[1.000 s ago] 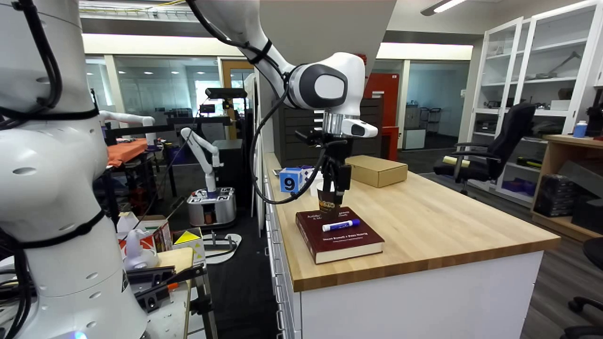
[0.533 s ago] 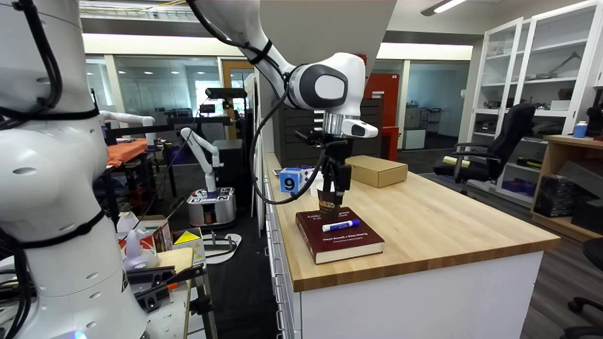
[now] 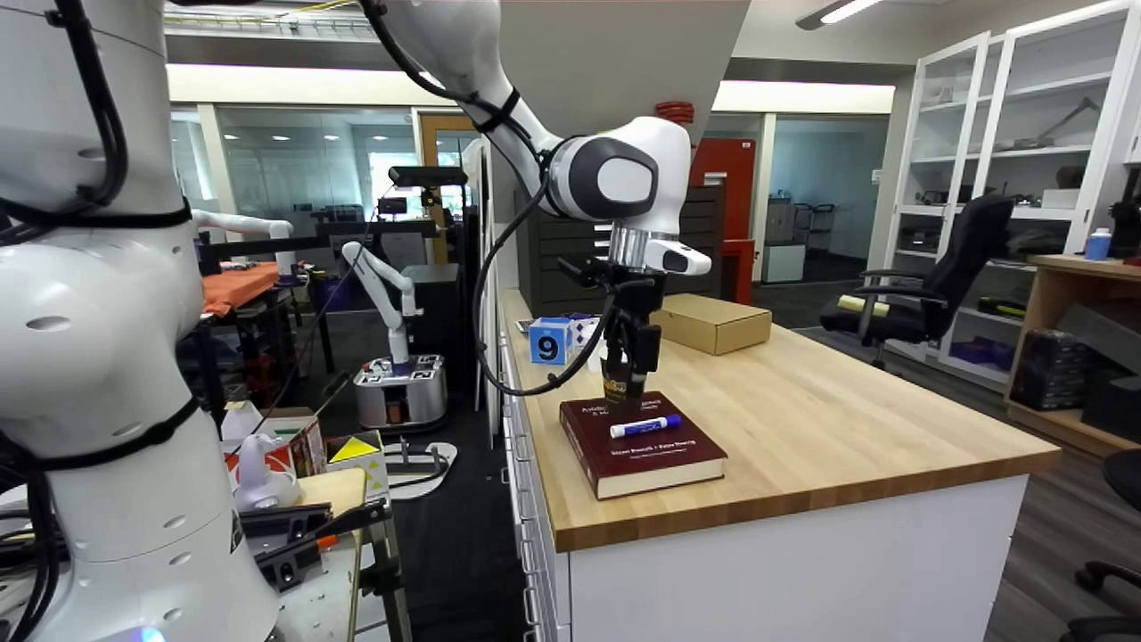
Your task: Put the marker in the cup
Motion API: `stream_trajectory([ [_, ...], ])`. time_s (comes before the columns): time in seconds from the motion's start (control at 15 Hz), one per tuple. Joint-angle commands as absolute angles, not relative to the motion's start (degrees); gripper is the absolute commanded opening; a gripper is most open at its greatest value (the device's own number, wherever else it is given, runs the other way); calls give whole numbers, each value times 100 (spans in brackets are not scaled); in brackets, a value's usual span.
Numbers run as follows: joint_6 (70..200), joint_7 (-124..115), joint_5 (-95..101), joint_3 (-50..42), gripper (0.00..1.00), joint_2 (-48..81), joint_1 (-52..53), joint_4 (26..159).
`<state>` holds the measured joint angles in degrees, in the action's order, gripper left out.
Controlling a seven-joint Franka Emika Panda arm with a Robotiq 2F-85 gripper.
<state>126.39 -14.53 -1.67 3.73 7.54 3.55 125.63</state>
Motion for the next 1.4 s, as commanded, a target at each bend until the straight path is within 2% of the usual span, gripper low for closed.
stream_trajectory([
  [0.0,12787,-1488,-76,386,100,897,475,12503],
  [1.33,13497,-1038,22,398,100,1331,596,12772],
])
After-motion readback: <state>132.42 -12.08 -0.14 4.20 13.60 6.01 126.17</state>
